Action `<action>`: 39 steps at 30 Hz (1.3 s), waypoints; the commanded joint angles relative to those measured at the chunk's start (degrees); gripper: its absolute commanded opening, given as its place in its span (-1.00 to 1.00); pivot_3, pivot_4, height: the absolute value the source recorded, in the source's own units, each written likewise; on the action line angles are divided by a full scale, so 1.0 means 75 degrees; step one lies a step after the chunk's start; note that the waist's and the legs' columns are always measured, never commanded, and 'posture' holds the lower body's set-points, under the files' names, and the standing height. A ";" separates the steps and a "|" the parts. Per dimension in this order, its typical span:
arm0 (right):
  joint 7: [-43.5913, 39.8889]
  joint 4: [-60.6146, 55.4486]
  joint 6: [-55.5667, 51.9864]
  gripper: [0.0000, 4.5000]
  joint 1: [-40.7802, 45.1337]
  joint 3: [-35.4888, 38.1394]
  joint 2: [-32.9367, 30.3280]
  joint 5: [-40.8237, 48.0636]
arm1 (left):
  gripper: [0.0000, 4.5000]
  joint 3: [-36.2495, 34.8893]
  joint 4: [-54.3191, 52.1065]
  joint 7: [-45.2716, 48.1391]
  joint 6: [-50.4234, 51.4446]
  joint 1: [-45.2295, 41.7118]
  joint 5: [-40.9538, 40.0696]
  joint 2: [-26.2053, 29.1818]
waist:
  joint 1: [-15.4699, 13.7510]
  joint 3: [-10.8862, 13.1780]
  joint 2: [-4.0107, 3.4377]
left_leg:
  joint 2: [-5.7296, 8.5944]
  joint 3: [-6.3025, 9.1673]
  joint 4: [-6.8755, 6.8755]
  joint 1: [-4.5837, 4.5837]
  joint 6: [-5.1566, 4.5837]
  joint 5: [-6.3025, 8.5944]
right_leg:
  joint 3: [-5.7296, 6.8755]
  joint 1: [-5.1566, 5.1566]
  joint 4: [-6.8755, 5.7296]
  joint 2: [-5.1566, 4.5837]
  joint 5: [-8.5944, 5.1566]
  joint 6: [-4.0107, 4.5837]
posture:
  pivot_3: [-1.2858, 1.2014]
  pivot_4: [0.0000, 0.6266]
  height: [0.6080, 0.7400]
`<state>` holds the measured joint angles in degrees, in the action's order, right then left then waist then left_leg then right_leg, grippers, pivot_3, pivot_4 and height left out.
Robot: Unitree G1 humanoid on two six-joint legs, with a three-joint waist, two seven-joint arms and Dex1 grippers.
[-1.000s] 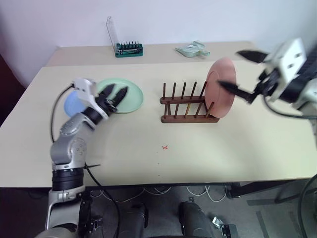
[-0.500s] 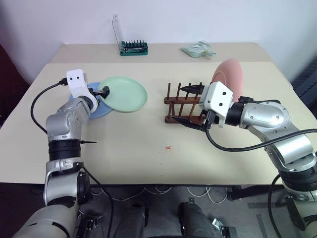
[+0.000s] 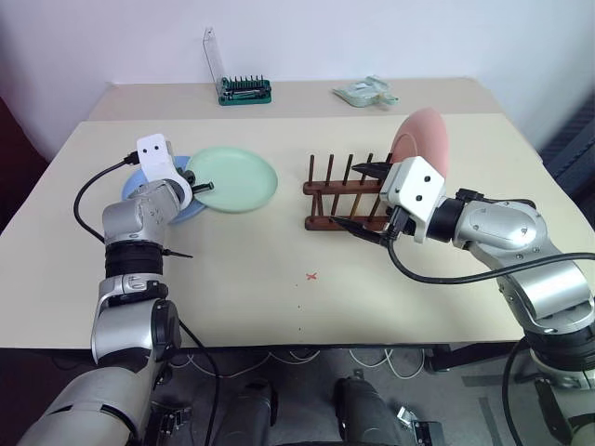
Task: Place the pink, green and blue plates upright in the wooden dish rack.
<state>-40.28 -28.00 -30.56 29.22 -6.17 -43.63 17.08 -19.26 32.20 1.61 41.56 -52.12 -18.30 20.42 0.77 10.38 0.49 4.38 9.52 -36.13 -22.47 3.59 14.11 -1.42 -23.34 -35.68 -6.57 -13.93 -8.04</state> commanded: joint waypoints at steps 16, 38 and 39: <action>0.1046 0.2238 0.3231 0.95 0.2198 -0.1800 0.1020 -0.4094 | -0.97 -0.0076 -0.5622 0.0950 -0.2841 0.1312 -0.1817 -0.1630 | -0.0001 0.0012 0.0025 | -0.0002 -0.0013 -0.0002 -0.0001 0.0017 -0.0009 | -0.0006 -0.0009 -0.0010 -0.0004 0.0003 0.0004 | 0.03 -0.52 1.00; 0.1200 0.2928 0.4687 -0.09 0.2260 -0.2115 0.1783 -0.6082 | -1.00 0.1449 -0.6443 0.0822 -0.3179 0.1660 -0.1008 -0.2064 | 0.0018 0.0013 0.0031 | -0.0003 -0.0010 0.0000 0.0001 0.0019 -0.0011 | -0.0007 -0.0011 -0.0015 0.0003 0.0003 0.0006 | 0.03 -0.52 1.00; 0.1213 0.2944 0.4705 -0.32 0.2260 -0.2107 0.1786 -0.6130 | -1.00 0.1421 -0.6432 0.0811 -0.3174 0.1654 -0.1023 -0.2058 | 0.0015 0.0013 0.0031 | -0.0003 -0.0010 0.0000 0.0001 0.0019 -0.0011 | -0.0007 -0.0011 -0.0015 0.0003 0.0003 0.0006 | 0.03 -0.52 1.00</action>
<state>-31.71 -5.49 4.31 45.77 -23.38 -30.51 -28.07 -8.63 -13.22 7.40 18.58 -38.68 -25.48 4.62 0.89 10.47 0.72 4.36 9.44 -36.13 -22.46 3.73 14.03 -1.47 -23.41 -35.79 -6.55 -13.91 -8.00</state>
